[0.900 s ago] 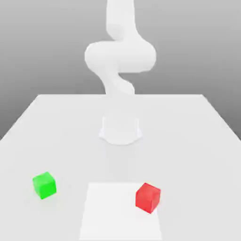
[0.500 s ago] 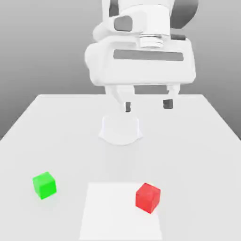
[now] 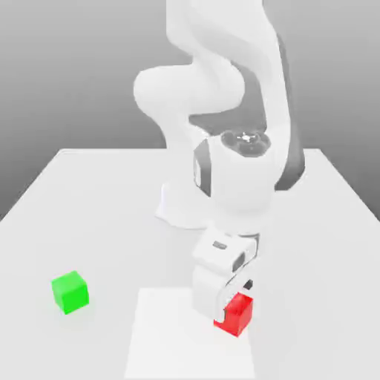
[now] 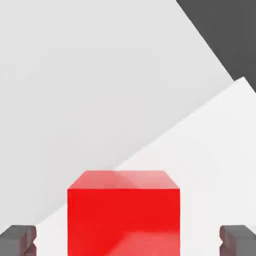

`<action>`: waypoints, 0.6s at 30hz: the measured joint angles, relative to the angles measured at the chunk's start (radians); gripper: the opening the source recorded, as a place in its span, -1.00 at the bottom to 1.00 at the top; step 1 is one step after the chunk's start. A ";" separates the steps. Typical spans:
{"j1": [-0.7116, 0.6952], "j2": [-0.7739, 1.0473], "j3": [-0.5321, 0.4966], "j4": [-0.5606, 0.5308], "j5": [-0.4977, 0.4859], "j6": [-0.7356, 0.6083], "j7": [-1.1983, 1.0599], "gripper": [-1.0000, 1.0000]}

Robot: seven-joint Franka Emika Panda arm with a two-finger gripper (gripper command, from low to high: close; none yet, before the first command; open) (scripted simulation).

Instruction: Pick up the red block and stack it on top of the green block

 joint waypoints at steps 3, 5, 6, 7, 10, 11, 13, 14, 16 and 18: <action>0.000 0.000 0.000 0.000 -0.001 -0.001 0.001 -1.00; 0.000 0.000 0.000 0.000 -0.002 -0.002 0.002 -1.00; -0.002 0.011 0.002 0.002 -0.001 0.007 0.001 -1.00; -0.001 -0.002 0.001 0.000 0.000 -0.003 0.000 -1.00; 0.005 -0.090 -0.008 -0.013 -0.016 -0.079 0.012 -1.00; 0.003 -0.125 -0.008 -0.018 -0.022 -0.108 0.016 -1.00; 0.001 -0.195 -0.009 -0.029 -0.031 -0.168 0.024 -1.00; -0.018 -0.213 -0.019 -0.031 -0.036 -0.183 0.051 -1.00; -0.054 -0.233 -0.039 -0.032 -0.046 -0.201 0.125 -1.00; -0.094 -0.246 -0.058 -0.032 -0.055 -0.211 0.207 -1.00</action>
